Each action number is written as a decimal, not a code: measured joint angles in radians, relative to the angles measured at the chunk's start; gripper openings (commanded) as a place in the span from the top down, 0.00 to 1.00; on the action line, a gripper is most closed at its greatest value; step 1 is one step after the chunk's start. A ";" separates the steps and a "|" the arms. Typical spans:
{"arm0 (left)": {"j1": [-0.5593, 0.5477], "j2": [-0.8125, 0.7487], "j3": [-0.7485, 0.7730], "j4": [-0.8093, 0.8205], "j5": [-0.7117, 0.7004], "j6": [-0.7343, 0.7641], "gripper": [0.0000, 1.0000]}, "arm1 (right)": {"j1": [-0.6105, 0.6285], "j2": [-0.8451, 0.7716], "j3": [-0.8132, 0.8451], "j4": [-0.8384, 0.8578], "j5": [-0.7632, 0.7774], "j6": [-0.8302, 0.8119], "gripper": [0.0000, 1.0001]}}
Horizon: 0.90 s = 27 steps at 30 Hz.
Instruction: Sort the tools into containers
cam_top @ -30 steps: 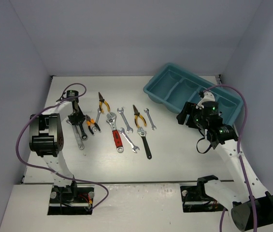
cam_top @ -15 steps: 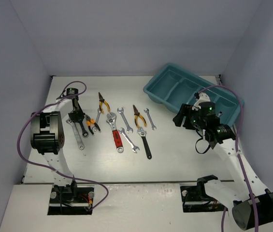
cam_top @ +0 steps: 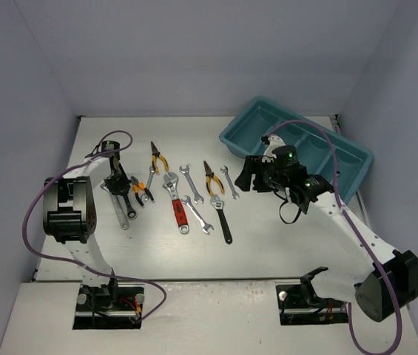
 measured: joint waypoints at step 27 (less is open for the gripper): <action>-0.197 -0.196 -0.002 -0.132 0.084 0.027 1.00 | 0.183 0.370 0.162 0.288 -0.128 0.100 0.40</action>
